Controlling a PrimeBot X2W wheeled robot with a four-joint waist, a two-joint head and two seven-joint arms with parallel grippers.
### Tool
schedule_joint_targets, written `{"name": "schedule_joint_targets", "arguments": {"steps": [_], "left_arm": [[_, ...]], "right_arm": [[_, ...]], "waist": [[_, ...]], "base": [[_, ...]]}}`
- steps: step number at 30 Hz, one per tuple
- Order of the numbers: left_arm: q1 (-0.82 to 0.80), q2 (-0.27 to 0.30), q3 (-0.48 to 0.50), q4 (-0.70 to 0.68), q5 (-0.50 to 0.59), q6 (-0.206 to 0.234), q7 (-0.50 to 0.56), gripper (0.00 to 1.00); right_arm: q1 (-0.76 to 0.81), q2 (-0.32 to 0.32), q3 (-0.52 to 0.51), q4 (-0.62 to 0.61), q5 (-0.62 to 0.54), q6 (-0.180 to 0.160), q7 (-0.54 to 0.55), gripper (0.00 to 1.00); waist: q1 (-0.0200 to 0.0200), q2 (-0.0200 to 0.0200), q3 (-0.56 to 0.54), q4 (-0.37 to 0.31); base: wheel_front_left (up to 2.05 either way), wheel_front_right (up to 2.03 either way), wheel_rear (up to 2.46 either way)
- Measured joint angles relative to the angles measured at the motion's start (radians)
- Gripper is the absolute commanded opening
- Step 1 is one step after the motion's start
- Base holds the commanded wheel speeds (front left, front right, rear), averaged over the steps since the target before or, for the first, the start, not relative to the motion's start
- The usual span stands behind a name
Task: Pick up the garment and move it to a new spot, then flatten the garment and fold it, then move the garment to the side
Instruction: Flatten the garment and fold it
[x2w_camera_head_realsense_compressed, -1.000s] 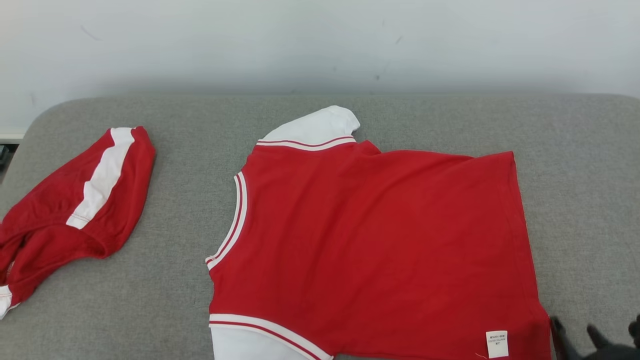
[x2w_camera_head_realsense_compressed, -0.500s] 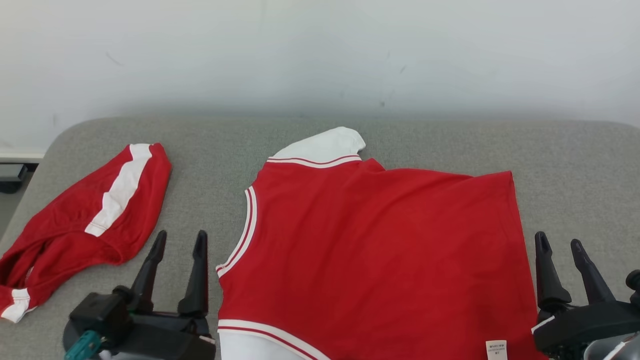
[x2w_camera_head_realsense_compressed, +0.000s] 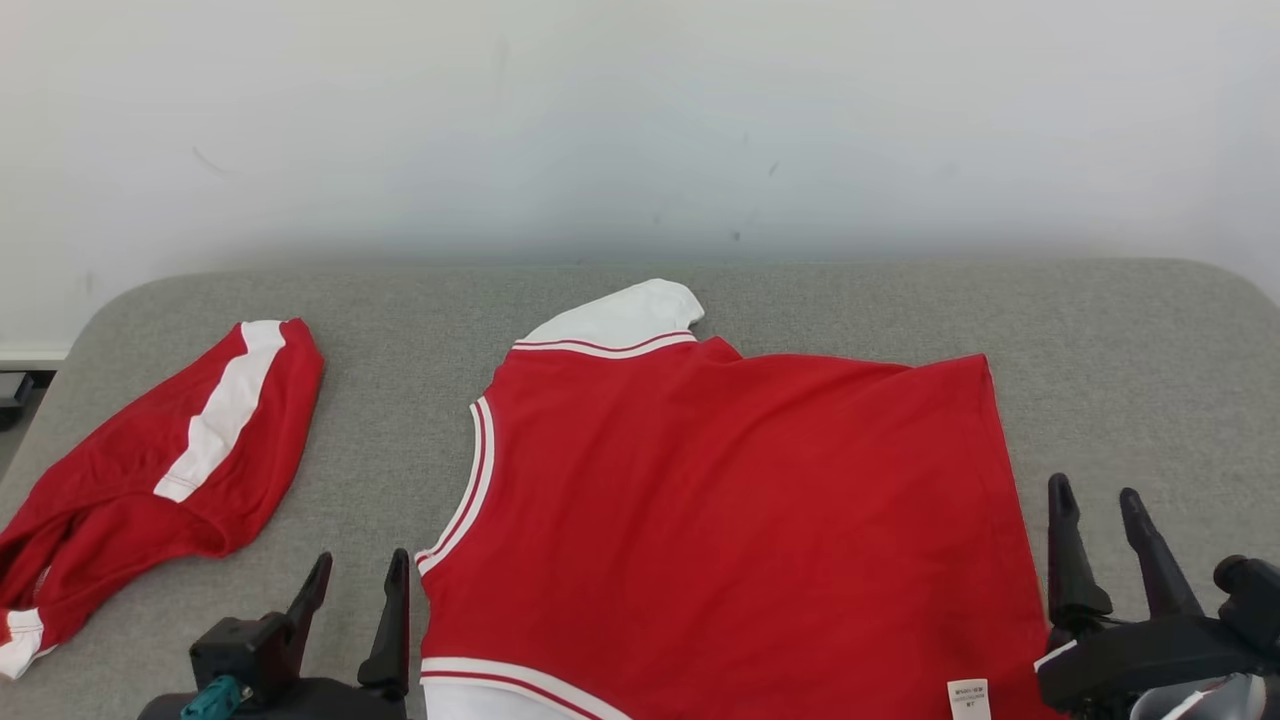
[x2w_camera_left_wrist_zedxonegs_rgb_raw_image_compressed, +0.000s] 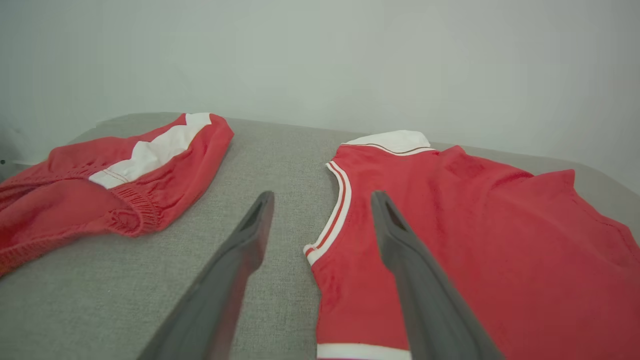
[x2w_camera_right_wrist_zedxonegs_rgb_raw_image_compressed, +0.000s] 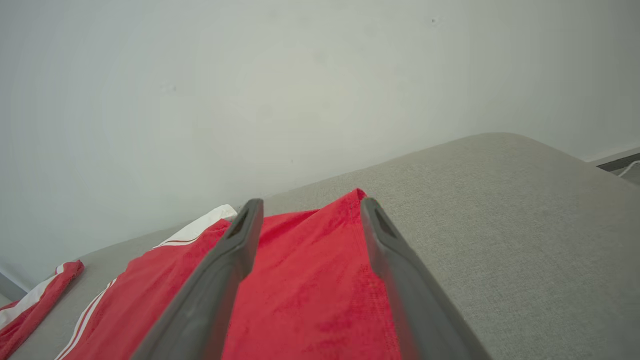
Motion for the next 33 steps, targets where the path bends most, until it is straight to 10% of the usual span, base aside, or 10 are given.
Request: {"name": "schedule_joint_targets", "arguments": {"steps": [33], "left_arm": [[0.093, 0.028, -0.1, 0.117, -0.08, -0.06, 0.487, 1.0]], "right_arm": [[0.0, 0.001, 0.024, 0.095, -0.004, 0.032, -0.086, 1.0]], "waist": [[-0.0001, 0.0, 0.011, -0.02]], "base": [[0.0, 0.0, 0.0]]}}
